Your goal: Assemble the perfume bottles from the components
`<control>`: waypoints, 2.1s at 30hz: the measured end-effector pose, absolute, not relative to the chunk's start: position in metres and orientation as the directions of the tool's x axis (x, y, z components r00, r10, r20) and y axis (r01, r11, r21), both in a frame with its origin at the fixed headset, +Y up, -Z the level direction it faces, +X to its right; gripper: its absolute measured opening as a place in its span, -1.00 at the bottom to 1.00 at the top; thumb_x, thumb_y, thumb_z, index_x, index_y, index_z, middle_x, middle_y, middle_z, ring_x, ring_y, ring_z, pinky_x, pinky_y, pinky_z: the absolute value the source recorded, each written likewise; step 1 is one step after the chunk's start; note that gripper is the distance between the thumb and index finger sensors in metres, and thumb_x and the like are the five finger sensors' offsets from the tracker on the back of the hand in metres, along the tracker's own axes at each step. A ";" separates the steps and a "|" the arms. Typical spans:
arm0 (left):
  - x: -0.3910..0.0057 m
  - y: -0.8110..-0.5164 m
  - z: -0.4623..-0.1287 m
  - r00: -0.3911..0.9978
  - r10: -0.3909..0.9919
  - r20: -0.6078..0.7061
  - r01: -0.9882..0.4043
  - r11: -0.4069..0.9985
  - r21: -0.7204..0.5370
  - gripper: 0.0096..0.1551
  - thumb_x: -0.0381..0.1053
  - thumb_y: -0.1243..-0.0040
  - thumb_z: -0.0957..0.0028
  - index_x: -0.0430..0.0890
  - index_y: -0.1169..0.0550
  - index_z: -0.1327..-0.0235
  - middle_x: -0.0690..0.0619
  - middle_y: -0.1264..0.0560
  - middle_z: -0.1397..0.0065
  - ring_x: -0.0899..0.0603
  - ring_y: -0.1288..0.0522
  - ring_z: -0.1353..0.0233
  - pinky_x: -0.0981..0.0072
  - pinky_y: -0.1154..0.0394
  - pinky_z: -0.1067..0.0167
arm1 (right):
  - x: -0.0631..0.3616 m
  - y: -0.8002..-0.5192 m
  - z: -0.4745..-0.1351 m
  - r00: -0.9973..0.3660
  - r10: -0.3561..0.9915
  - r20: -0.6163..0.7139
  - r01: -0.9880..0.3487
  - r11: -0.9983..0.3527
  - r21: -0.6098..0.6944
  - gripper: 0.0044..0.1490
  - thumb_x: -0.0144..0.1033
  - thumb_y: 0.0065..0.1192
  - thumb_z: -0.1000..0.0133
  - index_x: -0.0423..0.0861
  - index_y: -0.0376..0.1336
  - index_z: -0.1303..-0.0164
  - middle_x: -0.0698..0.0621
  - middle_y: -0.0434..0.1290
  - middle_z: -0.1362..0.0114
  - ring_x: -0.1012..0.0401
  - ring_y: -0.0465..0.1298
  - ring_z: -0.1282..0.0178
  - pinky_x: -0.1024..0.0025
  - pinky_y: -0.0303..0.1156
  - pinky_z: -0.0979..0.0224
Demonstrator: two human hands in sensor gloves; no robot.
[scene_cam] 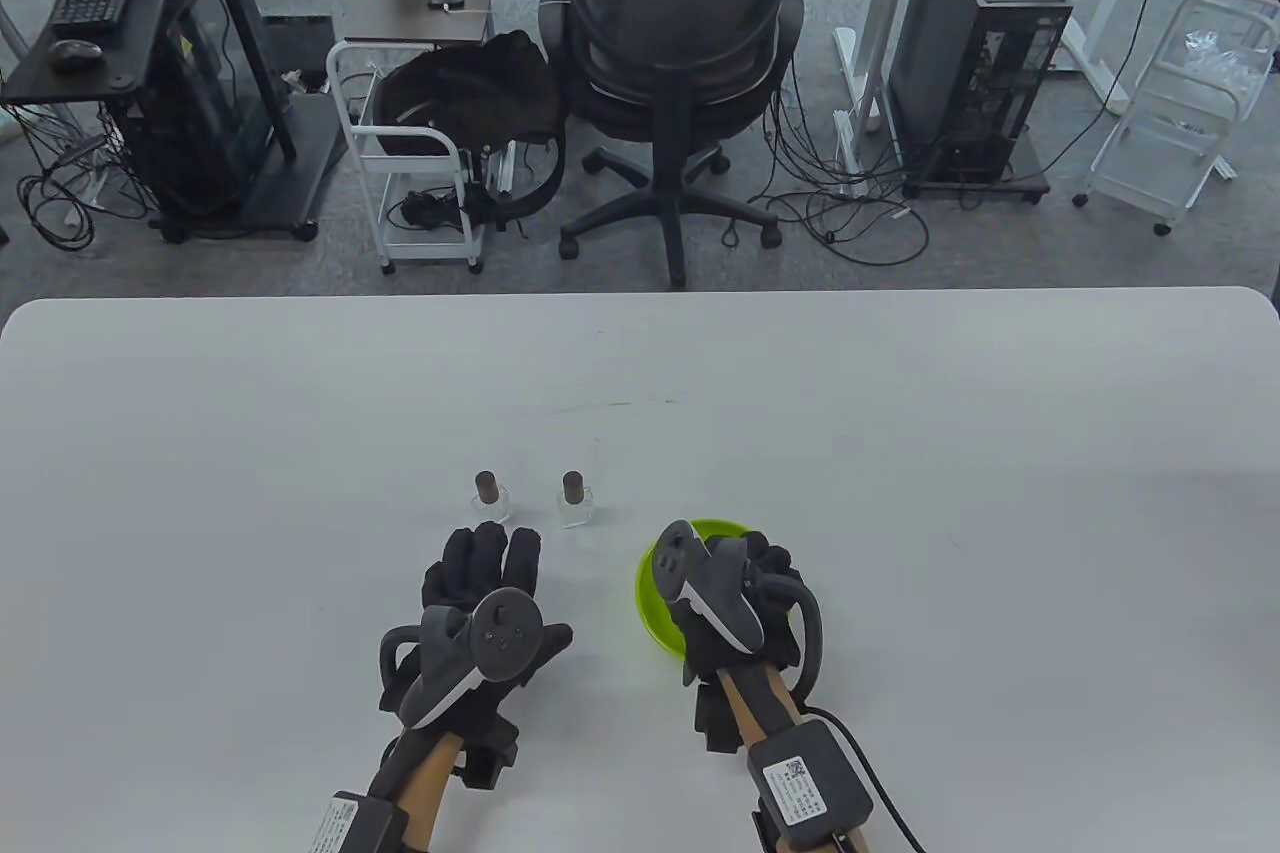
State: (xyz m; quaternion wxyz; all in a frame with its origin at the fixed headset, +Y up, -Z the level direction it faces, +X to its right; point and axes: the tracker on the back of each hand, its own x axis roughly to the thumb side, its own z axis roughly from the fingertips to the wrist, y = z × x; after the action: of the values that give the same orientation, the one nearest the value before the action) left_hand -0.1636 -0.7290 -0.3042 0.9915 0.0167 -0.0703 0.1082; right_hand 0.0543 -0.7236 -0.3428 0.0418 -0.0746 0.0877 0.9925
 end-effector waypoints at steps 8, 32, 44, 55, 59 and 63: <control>-0.166 -0.728 -0.304 0.960 0.240 0.144 -0.247 0.968 0.033 0.19 0.41 -0.19 0.05 -0.02 0.00 -0.74 -0.27 0.04 -0.78 -0.51 0.04 -0.72 -0.36 0.01 -0.61 | 0.065 -0.712 -0.334 -0.963 0.262 -0.065 -0.266 -0.961 0.070 -0.36 -0.03 0.15 -0.35 -0.16 0.10 -0.46 -0.51 0.11 -0.67 -0.45 0.25 -0.54 -0.42 0.19 -0.52; -0.162 -0.737 -0.308 0.971 0.198 0.132 -0.201 0.980 0.009 0.16 0.40 -0.18 0.03 -0.02 -0.01 -0.74 -0.26 0.03 -0.77 -0.51 0.03 -0.71 -0.35 0.00 -0.61 | 0.199 -0.720 -0.286 -0.911 0.413 0.013 -0.406 -0.889 -0.211 -0.36 -0.03 0.24 -0.25 0.08 0.17 -0.54 -0.21 0.39 -0.44 0.03 0.49 -0.25 -0.12 0.44 -0.41; -0.084 -0.717 -0.317 0.942 0.158 0.298 -0.166 0.986 0.000 -0.01 0.37 -0.12 -0.07 -0.03 -0.16 -0.71 -0.25 -0.12 -0.74 -0.46 -0.19 -0.66 -0.29 -0.14 -0.58 | 0.211 -0.731 -0.285 -0.948 0.317 -0.031 -0.306 -0.932 -0.195 -0.35 -0.04 0.18 -0.26 0.07 0.13 -0.55 -0.21 0.37 -0.46 0.01 0.48 -0.29 -0.13 0.42 -0.43; 0.042 -0.721 -0.348 0.986 -0.047 0.158 0.071 0.986 -0.148 -0.25 0.37 -0.06 -0.14 -0.03 -0.48 -0.47 -0.21 -0.39 -0.60 -0.36 -0.46 -0.47 -0.18 -0.31 -0.49 | 0.233 -0.728 -0.283 -0.906 0.420 -0.058 -0.401 -0.892 -0.207 -0.34 -0.05 0.16 -0.27 0.00 0.13 -0.56 -0.22 0.39 -0.49 -0.03 0.52 -0.31 -0.12 0.44 -0.42; 0.053 -0.731 -0.363 0.998 -0.010 0.064 0.023 0.977 -0.211 -0.21 0.40 -0.05 -0.12 -0.04 -0.48 -0.48 -0.24 -0.38 -0.60 -0.38 -0.44 -0.46 -0.21 -0.28 -0.48 | 0.241 -0.726 -0.282 -0.887 0.458 -0.066 -0.433 -0.871 -0.231 -0.34 -0.06 0.16 -0.28 -0.02 0.12 -0.56 -0.23 0.39 -0.49 -0.03 0.51 -0.31 -0.12 0.43 -0.43; 0.054 -0.738 -0.369 1.000 -0.007 0.020 0.011 0.974 -0.228 -0.25 0.38 -0.10 -0.11 -0.03 -0.52 -0.44 -0.25 -0.35 -0.58 -0.40 -0.41 -0.45 -0.24 -0.25 -0.48 | 0.243 -0.726 -0.282 -0.868 0.492 -0.065 -0.466 -0.854 -0.231 -0.34 -0.06 0.16 -0.28 -0.02 0.12 -0.56 -0.23 0.39 -0.49 -0.03 0.51 -0.31 -0.12 0.43 -0.43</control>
State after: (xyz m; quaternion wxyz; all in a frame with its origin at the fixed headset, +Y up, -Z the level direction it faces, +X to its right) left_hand 0.0541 -0.7376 -0.3690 0.9933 -0.1148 -0.0095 -0.0046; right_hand 0.2434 -0.7263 -0.2825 0.2493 -0.0611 -0.1043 0.9609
